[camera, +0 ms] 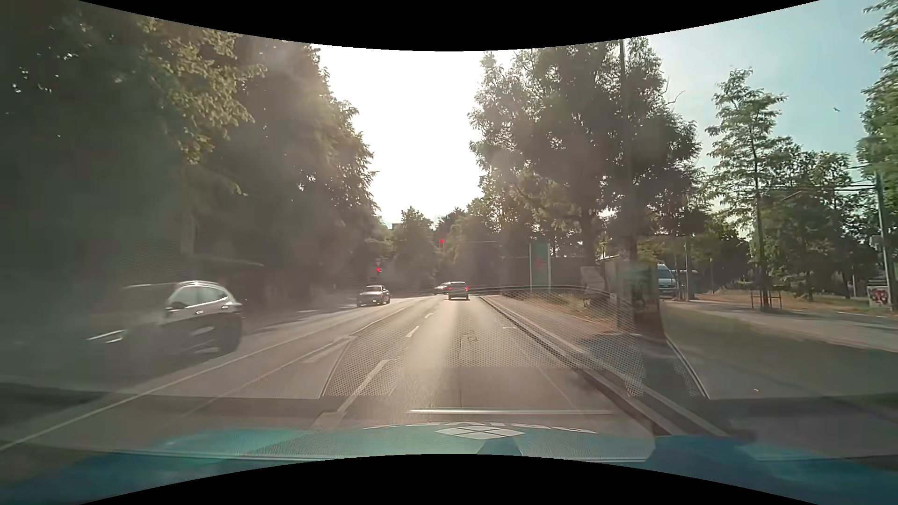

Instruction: Follow the waypoints while adhering to traffic rules and regulations

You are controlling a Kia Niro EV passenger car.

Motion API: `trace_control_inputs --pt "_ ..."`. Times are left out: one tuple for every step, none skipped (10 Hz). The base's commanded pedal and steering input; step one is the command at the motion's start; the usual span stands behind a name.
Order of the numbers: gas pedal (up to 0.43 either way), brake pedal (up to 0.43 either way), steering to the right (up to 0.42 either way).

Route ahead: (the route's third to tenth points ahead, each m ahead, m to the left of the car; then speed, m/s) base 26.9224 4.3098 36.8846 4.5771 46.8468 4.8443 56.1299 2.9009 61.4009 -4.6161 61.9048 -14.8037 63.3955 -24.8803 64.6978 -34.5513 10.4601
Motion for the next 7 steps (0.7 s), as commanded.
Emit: trace_control_inputs --pt "0.0 0.0 0.005" --pt "0.0 0.0 0.004" --pt "0.0 0.0 0.002" --pt "0.0 0.0 0.001" --pt "0.0 0.0 0.001" --pt "0.0 0.0 0.0" --pt "0.0 0.0 0.0"
